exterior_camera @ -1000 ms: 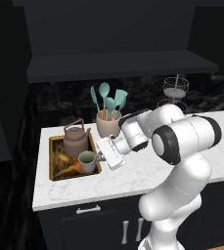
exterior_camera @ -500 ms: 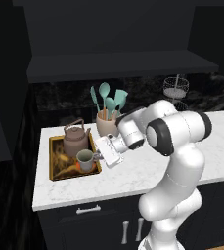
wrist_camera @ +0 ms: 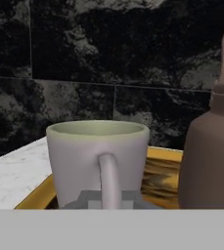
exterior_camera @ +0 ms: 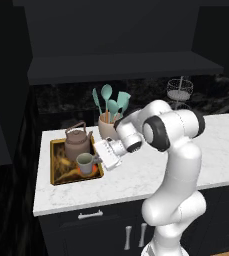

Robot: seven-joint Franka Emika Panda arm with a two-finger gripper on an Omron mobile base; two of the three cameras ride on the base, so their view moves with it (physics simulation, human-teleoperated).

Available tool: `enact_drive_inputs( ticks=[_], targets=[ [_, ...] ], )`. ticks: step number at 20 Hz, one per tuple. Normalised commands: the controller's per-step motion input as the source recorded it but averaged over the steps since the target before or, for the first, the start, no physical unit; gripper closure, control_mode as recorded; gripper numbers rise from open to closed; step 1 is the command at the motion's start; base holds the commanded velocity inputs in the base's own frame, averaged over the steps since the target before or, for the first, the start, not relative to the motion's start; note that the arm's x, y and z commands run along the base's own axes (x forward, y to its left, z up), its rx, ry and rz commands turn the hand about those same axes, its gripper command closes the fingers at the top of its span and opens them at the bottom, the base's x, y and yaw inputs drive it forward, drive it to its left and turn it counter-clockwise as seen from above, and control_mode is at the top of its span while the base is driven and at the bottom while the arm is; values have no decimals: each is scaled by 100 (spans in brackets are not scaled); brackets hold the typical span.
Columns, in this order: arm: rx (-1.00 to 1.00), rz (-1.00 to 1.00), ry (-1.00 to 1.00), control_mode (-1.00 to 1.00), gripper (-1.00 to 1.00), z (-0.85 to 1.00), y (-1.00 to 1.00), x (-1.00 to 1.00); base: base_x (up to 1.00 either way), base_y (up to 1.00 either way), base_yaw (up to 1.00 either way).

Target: Pick the kettle from the counter and place it on the tray. Then pick the mug from the cabinet and place it on the tray. Then close the cabinet doors.

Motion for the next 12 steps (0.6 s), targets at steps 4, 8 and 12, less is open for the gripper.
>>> enact_drive_inputs(
  ticks=[4, 8, 12],
  targets=[
    [0, 0, 0, -100, 100, -24, 7, 23, 0, 0, 0],
    [0, 1, 0, -100, -100, -20, 8, 6, 0, 0, 0],
    [0, 0, 0, -100, -100, -3, 4, -1, 0, 0, 0]
  ],
)
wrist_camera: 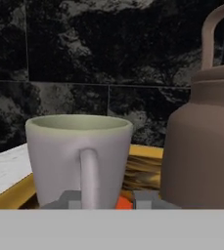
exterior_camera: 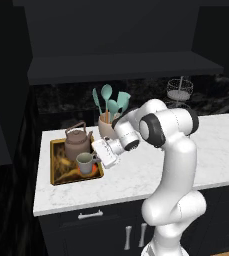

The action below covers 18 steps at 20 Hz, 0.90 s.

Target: Pick the kettle from the counter and place it on the tray. Then pick the mug from the cabinet and place it on the tray. Then close the cabinet doors.

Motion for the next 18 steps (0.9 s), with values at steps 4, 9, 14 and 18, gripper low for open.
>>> enact_drive_inputs(
  ticks=[4, 9, 14, 18],
  targets=[
    [0, 0, 0, -100, -100, 0, 0, -2, 0, 0, 0],
    [0, 0, 0, -100, -100, 0, 0, -12, 0, 0, 0],
    [0, 0, 0, -100, -100, 8, 0, -17, 0, 0, 0],
    [0, -1, -1, -100, -100, 30, -4, -33, 0, 0, 0]
  ],
)
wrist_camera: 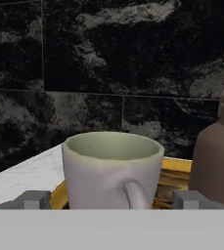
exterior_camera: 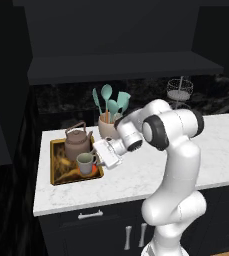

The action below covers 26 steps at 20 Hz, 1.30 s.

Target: Pick the kettle from the counter and place it on the tray. Then pick the mug from the cabinet and place it on the tray. Then close the cabinet doors.

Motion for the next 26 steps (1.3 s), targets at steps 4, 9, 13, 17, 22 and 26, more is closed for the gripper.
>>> enact_drive_inputs(
  ticks=[4, 9, 13, 17, 22, 26],
  targets=[
    [0, -4, -3, -100, -100, 39, -16, -28, 0, 0, 0],
    [0, -7, -1, -100, -100, 38, -28, -21, 0, 0, 0],
    [0, -6, 0, -100, -100, 38, -48, -7, 0, 0, 0],
    [0, -7, -1, -100, -100, 34, -54, -16, 0, 0, 0],
    [0, -10, -6, -100, -100, 41, -51, -32, 0, 0, 0],
    [0, -16, -8, -100, -100, 45, -42, -54, 0, 0, 0]
  ],
)
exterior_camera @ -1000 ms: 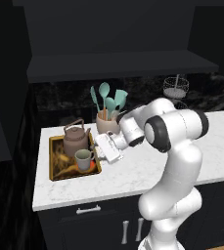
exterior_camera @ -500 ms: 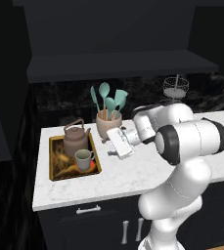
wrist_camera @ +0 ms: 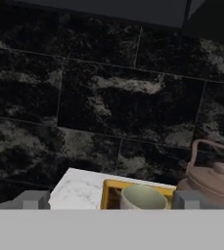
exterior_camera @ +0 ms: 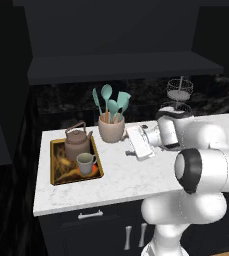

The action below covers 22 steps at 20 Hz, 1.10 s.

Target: Pick the kettle from the counter and place it on the tray. Then pick the mug from the cabinet and place it on the tray. Then close the cabinet doors.

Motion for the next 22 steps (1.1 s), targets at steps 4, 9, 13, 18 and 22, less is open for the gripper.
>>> enact_drive_inputs(
  ticks=[4, 9, 13, 18, 22],
  targets=[
    [0, -20, -6, -100, -100, 42, -31, -70, 0, 0, 0],
    [0, -19, -10, -100, -100, 44, -20, -86, 0, 0, 0],
    [0, -17, -10, -100, -100, 53, -16, -87, 0, 0, 0],
    [0, -18, -6, -100, -100, 49, -31, -81, 0, 0, 0],
    [-4, -19, -1, -100, -100, 33, -45, -54, 0, 0, 0]
  ],
)
